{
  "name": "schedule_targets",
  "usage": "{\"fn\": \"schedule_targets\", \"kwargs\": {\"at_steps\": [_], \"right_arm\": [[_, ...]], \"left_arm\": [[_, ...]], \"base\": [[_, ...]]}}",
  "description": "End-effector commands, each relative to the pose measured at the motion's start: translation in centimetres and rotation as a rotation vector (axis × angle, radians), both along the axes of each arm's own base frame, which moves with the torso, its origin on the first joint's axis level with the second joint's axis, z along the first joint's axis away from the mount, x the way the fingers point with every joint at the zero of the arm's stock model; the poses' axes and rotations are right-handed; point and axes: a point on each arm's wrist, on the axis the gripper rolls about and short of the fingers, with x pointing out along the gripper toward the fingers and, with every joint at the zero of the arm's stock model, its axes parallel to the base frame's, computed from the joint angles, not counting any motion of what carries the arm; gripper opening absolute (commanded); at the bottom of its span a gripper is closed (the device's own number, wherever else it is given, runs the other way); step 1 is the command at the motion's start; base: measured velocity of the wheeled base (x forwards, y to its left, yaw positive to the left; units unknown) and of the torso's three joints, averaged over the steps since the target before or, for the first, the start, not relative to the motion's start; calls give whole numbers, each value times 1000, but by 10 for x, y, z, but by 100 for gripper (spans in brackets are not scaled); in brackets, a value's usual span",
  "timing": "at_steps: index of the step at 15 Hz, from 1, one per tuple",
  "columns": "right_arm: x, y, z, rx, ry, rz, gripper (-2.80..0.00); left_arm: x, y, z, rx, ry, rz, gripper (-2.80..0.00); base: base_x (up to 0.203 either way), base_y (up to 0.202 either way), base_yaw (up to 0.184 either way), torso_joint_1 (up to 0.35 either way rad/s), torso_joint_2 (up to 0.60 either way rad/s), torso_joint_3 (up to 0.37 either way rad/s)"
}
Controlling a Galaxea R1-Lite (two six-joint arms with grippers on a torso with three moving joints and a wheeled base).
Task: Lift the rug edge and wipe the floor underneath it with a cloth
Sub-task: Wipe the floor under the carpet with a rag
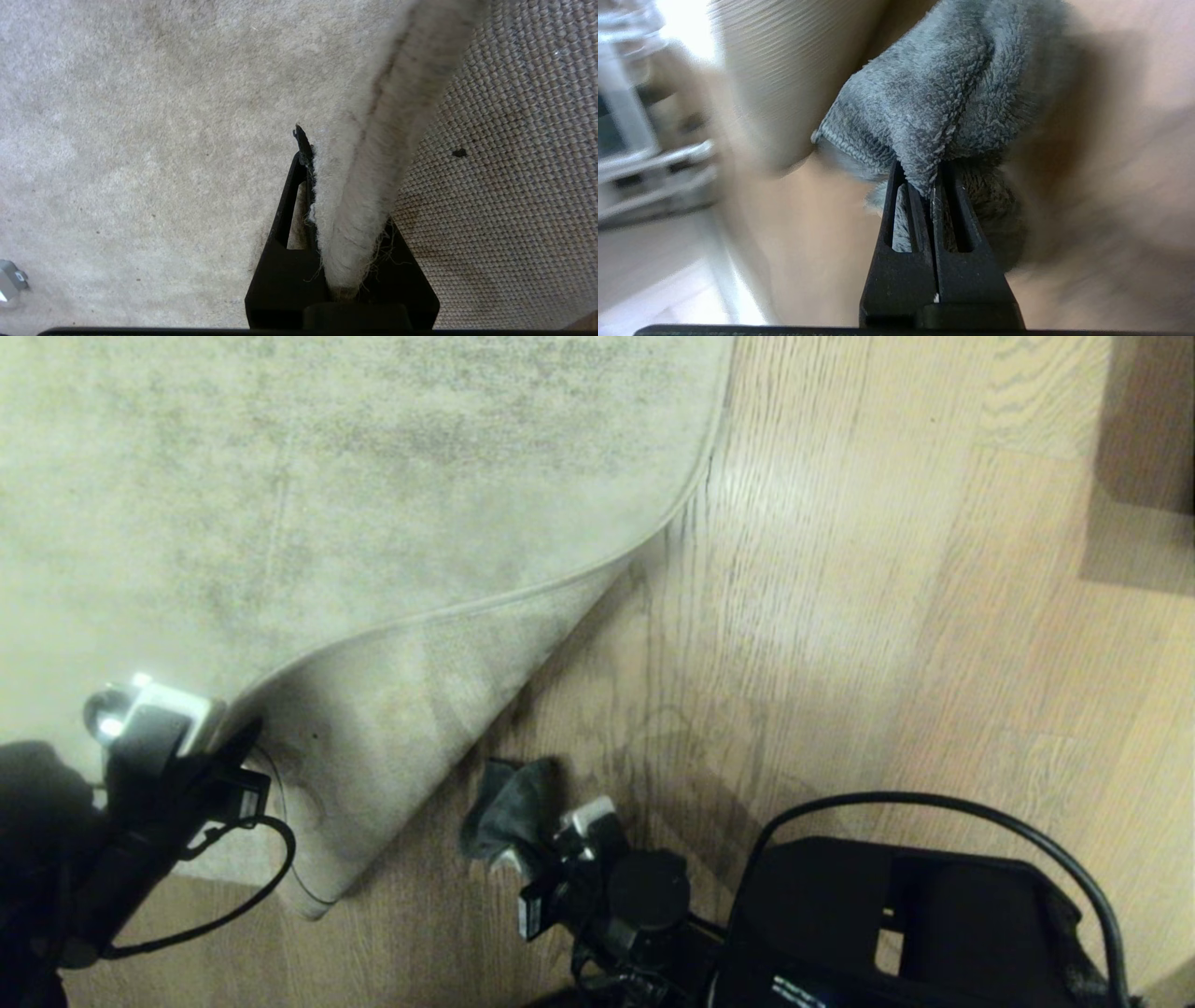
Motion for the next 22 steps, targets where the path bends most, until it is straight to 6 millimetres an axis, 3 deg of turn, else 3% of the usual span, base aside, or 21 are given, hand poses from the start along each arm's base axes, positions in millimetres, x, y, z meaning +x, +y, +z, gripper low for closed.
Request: {"fn": "schedule_targets", "kwargs": {"at_steps": [1, 4, 6, 9, 11, 14, 17, 19, 22], "right_arm": [[31, -11, 14, 66, -79, -74, -280], [74, -37, 37, 97, -151, -184, -280], [96, -62, 66, 128, -198, -258, -280], [115, -104, 115, 177, -264, -357, -280], [117, -133, 148, 198, -300, -412, -280], [93, -162, 182, 198, -307, -420, -280], [42, -173, 186, 168, -223, -285, -280], [2, -156, 173, 184, -113, -130, -280], [-28, -126, 138, 186, 56, 7, -280]], "left_arm": [[0, 0, 4, 6, -33, 1, -280], [0, 0, 3, 5, -31, 1, -280], [0, 0, 3, 5, -30, 1, -280], [-2, 0, 1, 4, -21, 2, -280], [-3, 0, 1, 3, -16, 2, -280], [-3, 0, 1, 3, -17, 1, -280], [-3, 0, 0, 2, -14, 2, -280], [-4, 0, 0, 4, -11, 1, -280], [-4, 0, 0, 4, -13, 1, -280]], "base": [[0, 0, 0, 0, 0, 0], [0, 0, 0, 0, 0, 0], [0, 0, 0, 0, 0, 0], [0, 0, 0, 0, 0, 0], [0, 0, 0, 0, 0, 0], [0, 0, 0, 0, 0, 0], [0, 0, 0, 0, 0, 0], [0, 0, 0, 0, 0, 0], [0, 0, 0, 0, 0, 0]]}}
